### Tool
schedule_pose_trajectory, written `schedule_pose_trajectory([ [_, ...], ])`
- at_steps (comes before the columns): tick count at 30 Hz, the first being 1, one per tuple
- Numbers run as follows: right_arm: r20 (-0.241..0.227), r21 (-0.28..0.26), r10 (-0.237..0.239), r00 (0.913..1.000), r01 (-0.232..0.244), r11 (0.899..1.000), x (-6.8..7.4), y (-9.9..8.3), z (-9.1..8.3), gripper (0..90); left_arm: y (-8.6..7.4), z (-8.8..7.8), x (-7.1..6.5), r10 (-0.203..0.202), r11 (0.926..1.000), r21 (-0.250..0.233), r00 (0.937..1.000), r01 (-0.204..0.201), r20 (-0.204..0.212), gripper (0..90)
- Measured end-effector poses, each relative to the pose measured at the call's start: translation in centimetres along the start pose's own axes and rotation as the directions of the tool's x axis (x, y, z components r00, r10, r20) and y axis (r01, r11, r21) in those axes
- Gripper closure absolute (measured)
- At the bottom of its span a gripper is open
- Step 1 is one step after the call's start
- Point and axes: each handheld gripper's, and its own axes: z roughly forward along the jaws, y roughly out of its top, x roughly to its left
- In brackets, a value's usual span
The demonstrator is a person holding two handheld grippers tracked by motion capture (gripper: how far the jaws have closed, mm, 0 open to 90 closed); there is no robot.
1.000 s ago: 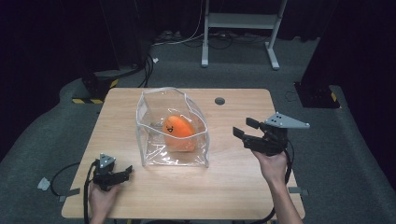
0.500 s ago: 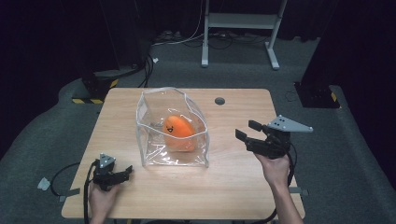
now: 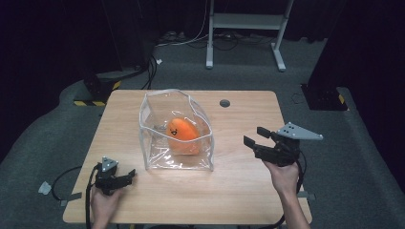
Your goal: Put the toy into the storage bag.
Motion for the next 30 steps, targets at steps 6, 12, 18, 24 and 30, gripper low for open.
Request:
schedule_pose_trajectory([
  [6, 0.002, 0.001, 0.004, 1.0000, -0.004, 1.000, -0.1, -0.4, -0.2, 34.9, 0.0, 0.0, 0.0, 0.001, 1.0000, 0.001, 1.0000, -0.001, 0.000, 19.1],
  [12, 0.005, 0.001, 0.007, 1.0000, -0.007, 1.000, -0.1, -0.9, -0.4, 34.9, 0.0, 0.0, 0.0, 0.000, 1.0000, 0.000, 1.0000, 0.000, 0.000, 19.1],
  [18, 0.006, 0.002, 0.013, 0.9999, -0.013, 1.000, -0.2, -1.3, -0.5, 34.9, 0.0, 0.0, 0.0, 0.000, 1.0000, 0.000, 1.0000, 0.000, 0.000, 19.1],
  [24, 0.009, 0.004, 0.016, 0.9998, -0.016, 1.000, -0.3, -1.7, -0.7, 34.9, 0.0, 0.0, 0.0, 0.000, 1.0000, 0.000, 1.0000, 0.000, 0.000, 19.1],
  [30, 0.014, 0.009, 0.020, 0.9997, -0.020, 1.000, -0.2, -2.2, -0.7, 34.9, 0.0, 0.0, 0.0, 0.000, 1.0000, 0.000, 1.0000, 0.000, 0.000, 19.1],
])
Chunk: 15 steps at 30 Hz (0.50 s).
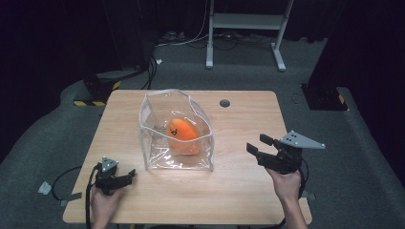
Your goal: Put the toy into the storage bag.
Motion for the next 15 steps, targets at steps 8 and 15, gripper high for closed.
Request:
schedule_pose_trajectory([
  [8, 0.003, 0.003, 0.005, 1.0000, -0.005, 1.000, -0.1, -0.7, -0.1, 34.9, 0.0, 0.0, 0.0, 0.000, 1.0000, 0.000, 1.0000, 0.000, 0.000, 19.1],
  [15, 0.008, 0.009, 0.010, 0.9999, -0.010, 1.000, -0.2, -1.3, -0.2, 34.9, 0.0, 0.0, 0.0, 0.000, 1.0000, 0.000, 1.0000, 0.000, 0.000, 19.1],
])
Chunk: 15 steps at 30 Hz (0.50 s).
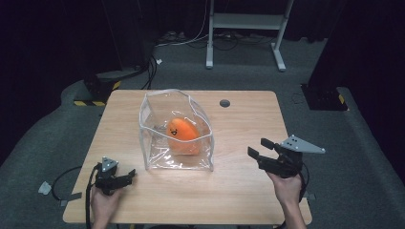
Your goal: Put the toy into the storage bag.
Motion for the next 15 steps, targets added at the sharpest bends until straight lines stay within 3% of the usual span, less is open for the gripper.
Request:
schedule_pose_trajectory([
  [15, 0.002, 0.008, 0.023, 0.9997, -0.023, 1.000, -0.1, -1.6, 0.1, 34.9, 0.0, 0.0, 0.0, -0.001, 1.0000, 0.000, 1.0000, 0.001, -0.001, 19.1],
])
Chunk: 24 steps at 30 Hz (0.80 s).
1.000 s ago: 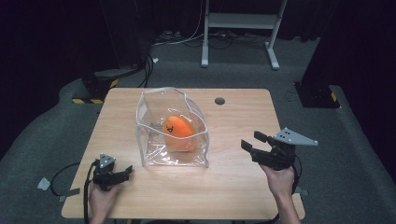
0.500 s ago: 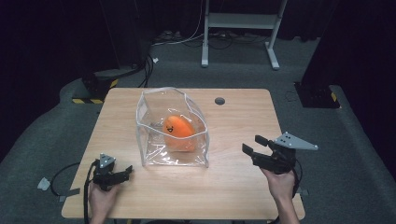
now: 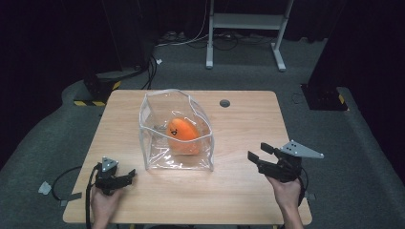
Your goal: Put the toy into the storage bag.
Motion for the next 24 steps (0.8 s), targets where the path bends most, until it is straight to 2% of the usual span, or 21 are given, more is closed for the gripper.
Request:
schedule_pose_trajectory([
  [24, 0.000, 0.023, 0.026, 0.9997, -0.026, 0.999, -0.2, -1.9, 0.9, 34.9, 0.0, 0.0, 0.0, 0.000, 1.0000, 0.000, 1.0000, 0.000, 0.000, 19.1],
])
